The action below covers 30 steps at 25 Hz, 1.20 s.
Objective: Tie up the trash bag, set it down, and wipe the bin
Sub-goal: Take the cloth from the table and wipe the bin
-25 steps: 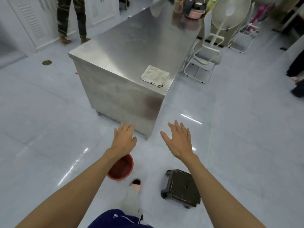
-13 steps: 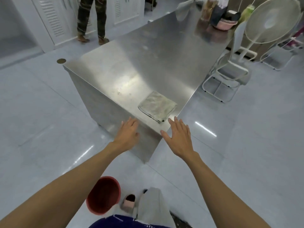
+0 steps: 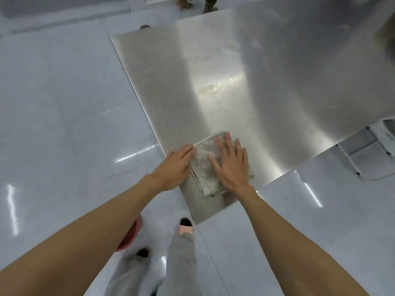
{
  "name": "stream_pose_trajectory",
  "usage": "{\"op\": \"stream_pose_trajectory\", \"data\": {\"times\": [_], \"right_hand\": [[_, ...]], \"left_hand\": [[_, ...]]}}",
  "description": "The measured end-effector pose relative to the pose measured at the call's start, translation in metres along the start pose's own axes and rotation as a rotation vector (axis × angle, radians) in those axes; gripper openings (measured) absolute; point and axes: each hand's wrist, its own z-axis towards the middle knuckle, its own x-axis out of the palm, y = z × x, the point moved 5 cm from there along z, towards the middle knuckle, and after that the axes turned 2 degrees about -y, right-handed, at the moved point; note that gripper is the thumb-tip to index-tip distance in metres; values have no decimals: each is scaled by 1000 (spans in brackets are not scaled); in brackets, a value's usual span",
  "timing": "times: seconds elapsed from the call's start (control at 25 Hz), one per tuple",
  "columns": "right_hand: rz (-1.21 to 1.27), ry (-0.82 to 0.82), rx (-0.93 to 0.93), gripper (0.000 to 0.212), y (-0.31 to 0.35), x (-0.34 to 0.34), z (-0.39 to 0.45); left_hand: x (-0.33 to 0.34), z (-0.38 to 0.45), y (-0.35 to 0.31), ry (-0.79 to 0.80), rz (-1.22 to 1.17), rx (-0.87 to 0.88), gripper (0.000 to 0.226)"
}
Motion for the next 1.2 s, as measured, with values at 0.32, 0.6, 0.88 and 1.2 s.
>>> {"op": "stream_pose_trajectory", "data": {"times": [0.32,0.6,0.88,1.2], "right_hand": [[-122,-114,-8,98,11,23,-17],[-108,-215,110,61,46,27,-37],[55,-421,34,70,146,45,-92],[117,-22,-279,65,275,231,-135]], "left_hand": [[11,-4,8,-90,-23,60,59],[7,-22,20,-70,73,124,70],[-4,-146,107,-272,20,-18,61],[91,-288,294,-321,-89,-383,62]]}}
